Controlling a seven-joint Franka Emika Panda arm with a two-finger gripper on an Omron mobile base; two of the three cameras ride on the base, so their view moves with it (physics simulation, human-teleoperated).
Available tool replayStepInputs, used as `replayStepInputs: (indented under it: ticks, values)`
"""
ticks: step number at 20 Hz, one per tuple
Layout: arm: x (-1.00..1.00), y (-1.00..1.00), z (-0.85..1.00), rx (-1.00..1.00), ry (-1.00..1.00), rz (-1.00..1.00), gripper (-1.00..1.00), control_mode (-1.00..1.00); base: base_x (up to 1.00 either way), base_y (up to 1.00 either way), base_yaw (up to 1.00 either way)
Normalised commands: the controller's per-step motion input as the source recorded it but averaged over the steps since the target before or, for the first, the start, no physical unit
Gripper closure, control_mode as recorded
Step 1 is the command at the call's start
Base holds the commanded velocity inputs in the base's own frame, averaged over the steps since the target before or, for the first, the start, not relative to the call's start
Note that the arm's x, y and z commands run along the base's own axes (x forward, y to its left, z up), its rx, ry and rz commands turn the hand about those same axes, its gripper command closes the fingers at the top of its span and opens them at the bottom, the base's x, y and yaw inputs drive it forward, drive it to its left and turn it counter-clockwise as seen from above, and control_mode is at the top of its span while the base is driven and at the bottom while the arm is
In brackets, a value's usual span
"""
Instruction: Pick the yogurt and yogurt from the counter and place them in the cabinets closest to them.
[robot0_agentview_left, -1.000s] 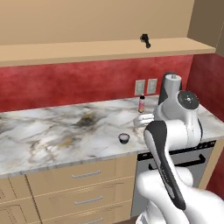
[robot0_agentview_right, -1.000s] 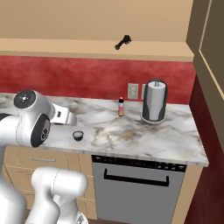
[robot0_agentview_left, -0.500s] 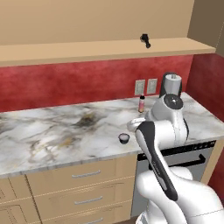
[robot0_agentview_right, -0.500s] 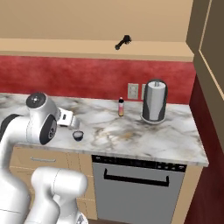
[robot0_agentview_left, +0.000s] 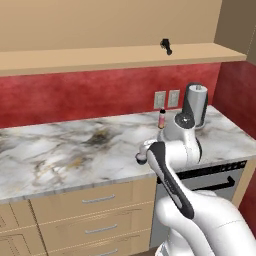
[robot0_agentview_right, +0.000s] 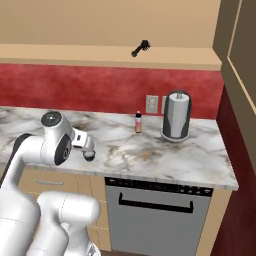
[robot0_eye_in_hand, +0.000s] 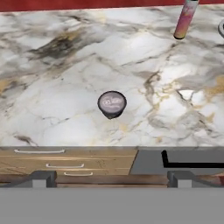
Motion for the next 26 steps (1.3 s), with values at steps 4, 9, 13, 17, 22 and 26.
replayStepInputs:
  ticks: [4, 9, 13, 17, 22, 26]
  values:
    - [0.37, 0.07, -0.44, 0.00, 0.04, 0.01, -1.00, -1.00, 0.00, 0.00, 0.00]
    - [0.44, 0.02, -0.41, -0.01, 0.02, 0.01, -1.00, -1.00, 0.00, 0.00, 0.00]
    - [0.52, 0.03, -0.34, 0.00, 0.01, 0.01, -1.00, -1.00, 0.00, 0.00, 0.00]
    - [0.52, 0.05, -0.32, 0.00, 0.02, 0.01, -1.00, -1.00, 0.00, 0.00, 0.00]
    - [0.38, 0.08, -0.41, -0.01, 0.06, 0.01, -1.00, -1.00, 0.00, 0.00, 0.00]
    - [0.33, 0.07, -0.38, -0.01, 0.04, 0.02, -1.00, -1.00, 0.00, 0.00, 0.00]
